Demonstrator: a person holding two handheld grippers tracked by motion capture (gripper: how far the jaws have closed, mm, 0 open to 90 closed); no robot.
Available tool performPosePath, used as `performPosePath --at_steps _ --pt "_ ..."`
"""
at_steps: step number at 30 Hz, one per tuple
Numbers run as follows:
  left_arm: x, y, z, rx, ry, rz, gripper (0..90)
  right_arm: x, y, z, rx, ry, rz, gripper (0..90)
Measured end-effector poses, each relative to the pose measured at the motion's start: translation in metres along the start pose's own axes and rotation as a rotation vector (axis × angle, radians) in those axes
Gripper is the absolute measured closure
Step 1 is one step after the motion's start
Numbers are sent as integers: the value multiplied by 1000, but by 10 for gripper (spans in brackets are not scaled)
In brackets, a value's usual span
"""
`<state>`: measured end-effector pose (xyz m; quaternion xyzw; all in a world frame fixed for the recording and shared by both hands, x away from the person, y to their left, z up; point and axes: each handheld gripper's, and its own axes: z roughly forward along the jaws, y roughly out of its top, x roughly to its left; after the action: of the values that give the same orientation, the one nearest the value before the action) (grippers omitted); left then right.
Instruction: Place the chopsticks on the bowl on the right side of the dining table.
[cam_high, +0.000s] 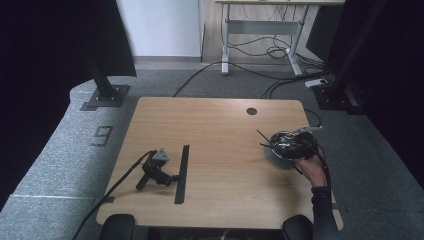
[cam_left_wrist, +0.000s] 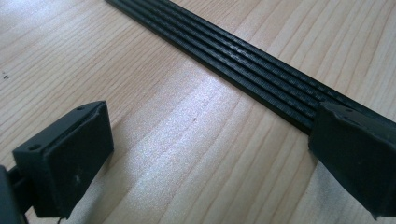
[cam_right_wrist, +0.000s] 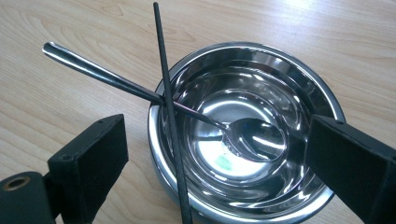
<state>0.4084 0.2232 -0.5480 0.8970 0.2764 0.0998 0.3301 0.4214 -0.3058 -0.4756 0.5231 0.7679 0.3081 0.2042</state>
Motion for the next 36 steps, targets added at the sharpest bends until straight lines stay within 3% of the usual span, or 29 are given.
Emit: performPosePath --at_steps 17,36 --pt "0 0 0 0 0 -1 0 -6 -14 19 37 -62 5 63" --pt "0 0 0 0 0 -1 0 -29 -20 15 41 -127 62 90"
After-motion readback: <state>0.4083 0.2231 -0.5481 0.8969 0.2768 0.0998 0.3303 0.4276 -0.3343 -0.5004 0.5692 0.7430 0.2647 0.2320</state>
